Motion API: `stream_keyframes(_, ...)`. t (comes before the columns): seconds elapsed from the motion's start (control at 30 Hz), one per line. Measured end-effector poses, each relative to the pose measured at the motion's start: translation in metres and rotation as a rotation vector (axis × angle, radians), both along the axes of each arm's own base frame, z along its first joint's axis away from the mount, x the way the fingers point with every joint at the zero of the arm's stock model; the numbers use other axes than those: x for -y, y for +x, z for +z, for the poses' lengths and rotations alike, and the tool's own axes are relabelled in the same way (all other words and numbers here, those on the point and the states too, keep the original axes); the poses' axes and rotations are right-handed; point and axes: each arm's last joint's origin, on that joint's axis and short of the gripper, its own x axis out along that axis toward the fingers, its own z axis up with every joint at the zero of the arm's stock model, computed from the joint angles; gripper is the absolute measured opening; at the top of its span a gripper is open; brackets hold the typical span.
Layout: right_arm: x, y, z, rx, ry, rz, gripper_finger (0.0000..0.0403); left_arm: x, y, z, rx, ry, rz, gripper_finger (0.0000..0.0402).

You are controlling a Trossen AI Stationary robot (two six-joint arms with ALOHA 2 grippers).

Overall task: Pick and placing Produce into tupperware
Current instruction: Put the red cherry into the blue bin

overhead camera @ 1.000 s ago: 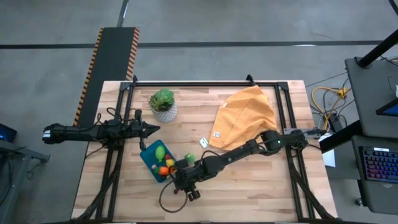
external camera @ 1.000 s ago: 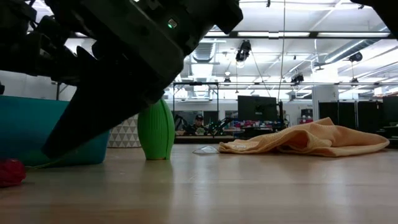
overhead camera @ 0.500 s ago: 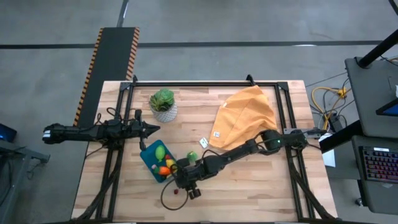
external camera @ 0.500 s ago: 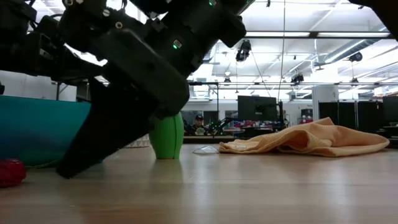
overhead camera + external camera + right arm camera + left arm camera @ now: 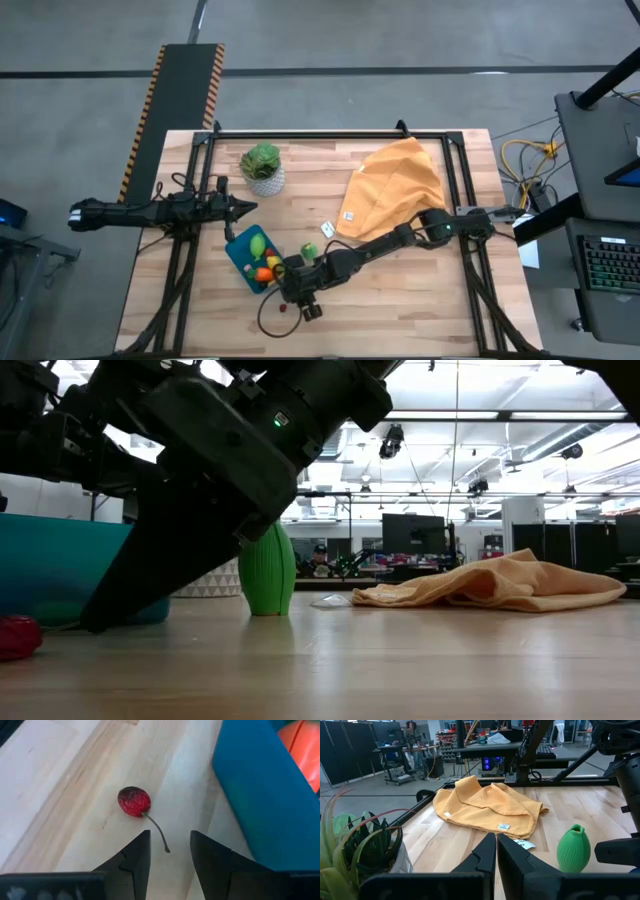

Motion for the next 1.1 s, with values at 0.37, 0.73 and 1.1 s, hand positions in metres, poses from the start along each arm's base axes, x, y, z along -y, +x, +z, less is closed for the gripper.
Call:
stream_keyframes(0.37, -0.0005, -0.0005, -0.0005, -0.004, 0.004, 0.002, 0.0094, 0.0000, 0.0000, 0.0000, 0.000, 0.000, 0.000, 0.0000)
stream_keyframes(0.73, -0.0011, -0.0008, -0.0008, -0.003, 0.001, 0.006, 0.0032, 0.0000, 0.0000, 0.0000, 0.000, 0.000, 0.000, 0.0000)
stream_keyframes(1.1, -0.0016, -0.0010, -0.0008, 0.001, -0.009, 0.019, 0.0009, 0.0000, 0.0000, 0.0000, 0.000, 0.000, 0.000, 0.0000)
